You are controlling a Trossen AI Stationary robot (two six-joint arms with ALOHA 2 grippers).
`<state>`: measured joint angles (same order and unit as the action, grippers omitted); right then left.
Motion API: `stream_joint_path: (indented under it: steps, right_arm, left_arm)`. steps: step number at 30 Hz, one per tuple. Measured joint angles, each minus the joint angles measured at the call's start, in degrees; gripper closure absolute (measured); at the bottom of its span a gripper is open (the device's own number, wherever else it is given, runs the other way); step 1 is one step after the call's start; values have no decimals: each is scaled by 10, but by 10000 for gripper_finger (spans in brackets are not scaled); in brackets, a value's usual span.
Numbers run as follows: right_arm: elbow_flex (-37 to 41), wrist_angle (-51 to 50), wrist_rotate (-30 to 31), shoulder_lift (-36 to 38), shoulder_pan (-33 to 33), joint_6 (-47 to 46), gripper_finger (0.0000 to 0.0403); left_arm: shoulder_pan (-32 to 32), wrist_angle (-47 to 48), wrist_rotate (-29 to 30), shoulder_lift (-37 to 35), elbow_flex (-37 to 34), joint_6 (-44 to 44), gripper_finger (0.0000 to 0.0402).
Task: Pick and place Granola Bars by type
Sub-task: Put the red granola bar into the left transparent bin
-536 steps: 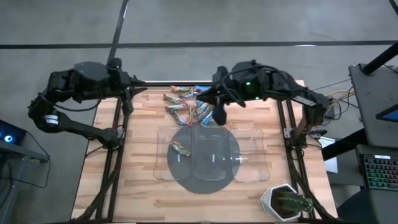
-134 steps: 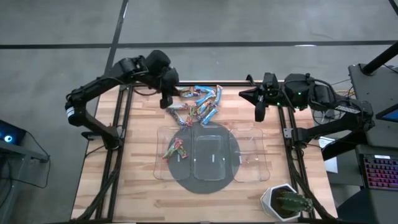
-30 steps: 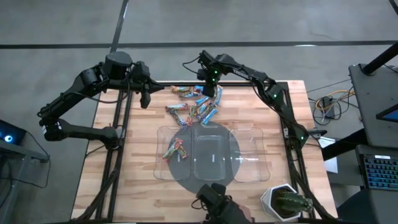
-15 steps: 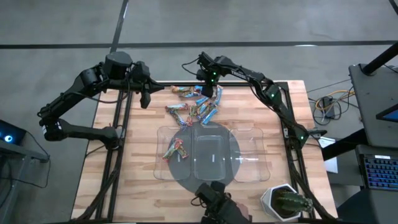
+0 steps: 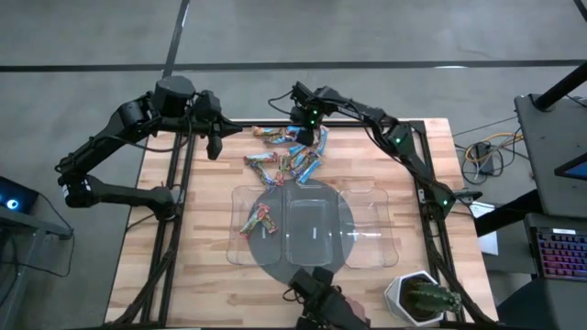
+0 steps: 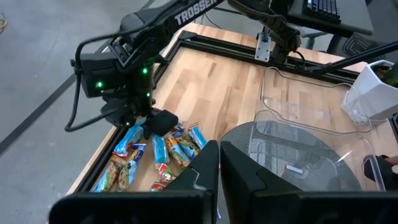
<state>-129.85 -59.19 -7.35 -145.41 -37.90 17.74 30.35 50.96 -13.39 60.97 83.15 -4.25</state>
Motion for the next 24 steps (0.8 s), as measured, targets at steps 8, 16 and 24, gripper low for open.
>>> stream_joint_path:
  steps: [8, 16, 24]
  right_arm:
    - [0, 15, 0, -2, 0, -2, 187]
    - [0, 18, 0, -2, -2, 1, 233]
    - [2, 17, -1, -2, -8, 0, 298]
  left_arm:
    - [0, 0, 0, 0, 0, 0, 402]
    - [0, 0, 0, 0, 0, 0, 402]
    - [0, 0, 0, 0, 0, 0, 402]
